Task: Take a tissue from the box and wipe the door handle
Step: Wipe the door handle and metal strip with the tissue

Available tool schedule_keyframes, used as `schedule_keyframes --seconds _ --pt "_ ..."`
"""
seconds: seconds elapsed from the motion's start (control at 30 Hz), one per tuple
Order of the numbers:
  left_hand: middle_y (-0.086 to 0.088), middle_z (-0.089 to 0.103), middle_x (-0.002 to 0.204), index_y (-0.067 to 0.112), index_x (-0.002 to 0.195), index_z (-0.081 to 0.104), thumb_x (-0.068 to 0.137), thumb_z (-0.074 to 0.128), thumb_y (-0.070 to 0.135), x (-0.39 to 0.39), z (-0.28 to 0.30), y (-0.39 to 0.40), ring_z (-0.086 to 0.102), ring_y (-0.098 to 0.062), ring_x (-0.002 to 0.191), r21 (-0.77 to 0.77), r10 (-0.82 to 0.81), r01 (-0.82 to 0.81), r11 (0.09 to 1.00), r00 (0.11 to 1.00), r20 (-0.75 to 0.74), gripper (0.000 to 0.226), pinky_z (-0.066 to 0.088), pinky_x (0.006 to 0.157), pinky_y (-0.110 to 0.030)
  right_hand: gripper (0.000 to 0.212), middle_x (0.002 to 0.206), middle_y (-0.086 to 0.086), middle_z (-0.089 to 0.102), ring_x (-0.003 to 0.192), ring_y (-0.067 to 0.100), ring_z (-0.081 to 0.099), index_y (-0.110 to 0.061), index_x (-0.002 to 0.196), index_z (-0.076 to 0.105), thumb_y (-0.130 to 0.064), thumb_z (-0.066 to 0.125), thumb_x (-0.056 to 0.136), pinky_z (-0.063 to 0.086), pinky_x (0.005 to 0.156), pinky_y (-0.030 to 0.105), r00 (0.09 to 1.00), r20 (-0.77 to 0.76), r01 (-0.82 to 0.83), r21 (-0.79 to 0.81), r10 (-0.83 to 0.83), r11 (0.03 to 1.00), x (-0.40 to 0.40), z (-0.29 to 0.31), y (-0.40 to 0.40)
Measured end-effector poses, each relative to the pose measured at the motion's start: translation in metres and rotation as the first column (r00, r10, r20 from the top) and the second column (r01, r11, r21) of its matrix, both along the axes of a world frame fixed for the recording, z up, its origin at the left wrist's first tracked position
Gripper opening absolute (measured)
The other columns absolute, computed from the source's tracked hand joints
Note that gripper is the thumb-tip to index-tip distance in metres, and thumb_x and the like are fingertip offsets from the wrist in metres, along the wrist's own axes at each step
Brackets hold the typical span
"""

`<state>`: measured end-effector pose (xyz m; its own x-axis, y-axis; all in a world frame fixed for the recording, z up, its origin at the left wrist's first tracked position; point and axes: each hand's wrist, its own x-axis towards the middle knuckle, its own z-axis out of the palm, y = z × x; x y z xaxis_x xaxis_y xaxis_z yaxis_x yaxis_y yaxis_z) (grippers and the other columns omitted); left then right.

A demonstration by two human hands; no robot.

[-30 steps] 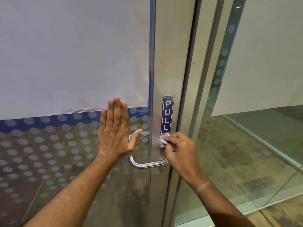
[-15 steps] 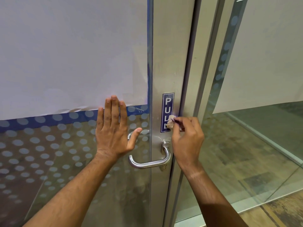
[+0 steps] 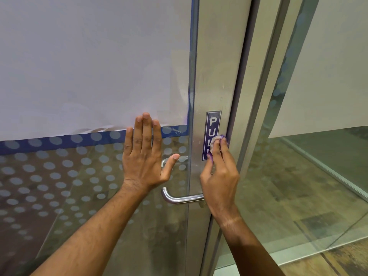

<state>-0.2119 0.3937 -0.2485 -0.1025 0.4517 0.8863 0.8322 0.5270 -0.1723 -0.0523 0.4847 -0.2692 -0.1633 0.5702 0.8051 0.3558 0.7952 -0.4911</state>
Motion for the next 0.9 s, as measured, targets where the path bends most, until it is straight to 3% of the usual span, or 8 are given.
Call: schedule_keyframes --seconds 0.13,0.33,0.6,0.73,0.9 --pt "-0.01 -0.028 0.162 0.006 0.156 -0.012 0.091 0.04 0.067 0.0 0.0 0.0 -0.019 -0.027 0.152 -0.003 -0.001 0.001 1.0 1.0 0.007 0.102 -0.011 0.124 -0.043 0.055 0.14 0.016 0.051 0.131 0.026 0.049 0.002 0.135 0.051 0.013 0.059 0.082 0.037 0.11 0.034 1.0 -0.002 0.028 0.111 -0.028 0.993 -0.006 0.023 0.008" --pt "-0.011 -0.029 0.162 0.006 0.155 -0.012 0.092 0.039 0.067 0.0 0.001 0.0 -0.02 -0.027 0.152 0.0 -0.005 0.005 1.0 1.0 0.015 0.101 -0.011 0.124 -0.043 0.063 0.129 0.02 0.06 0.118 0.03 0.06 0.003 0.127 0.059 0.021 0.066 0.068 0.042 0.101 0.043 0.998 0.039 0.05 0.204 -0.059 0.978 -0.002 0.021 0.008" --pt "-0.009 -0.033 0.16 0.008 0.154 -0.018 0.092 0.035 0.068 0.001 0.001 -0.001 -0.024 -0.025 0.151 -0.019 -0.008 0.009 1.0 1.0 0.029 0.101 -0.013 0.124 -0.042 0.041 0.106 0.015 0.073 0.089 0.026 0.073 -0.003 0.114 0.071 0.002 0.08 0.074 0.061 0.074 0.038 0.997 0.073 -0.033 0.201 0.019 0.979 -0.003 0.004 -0.005" --pt "-0.01 -0.033 0.16 0.008 0.154 -0.017 0.093 0.037 0.068 0.001 0.001 -0.002 -0.023 -0.026 0.151 -0.015 -0.012 0.012 1.0 1.0 0.027 0.101 -0.013 0.123 -0.042 0.038 0.101 0.014 0.074 0.081 0.027 0.072 -0.001 0.111 0.071 0.002 0.08 0.074 0.058 0.074 0.034 0.994 0.111 -0.024 0.269 -0.006 0.963 -0.003 0.008 -0.005" --pt "-0.01 -0.034 0.159 0.008 0.154 -0.018 0.093 0.035 0.068 0.002 0.002 -0.002 -0.024 -0.026 0.151 -0.019 -0.008 0.008 1.0 0.999 0.033 0.101 -0.014 0.123 -0.042 0.033 0.082 0.011 0.067 0.07 0.024 0.064 -0.004 0.11 0.072 -0.003 0.079 0.078 0.055 0.061 0.032 0.983 0.178 -0.007 0.267 -0.043 0.964 -0.002 0.011 -0.007"
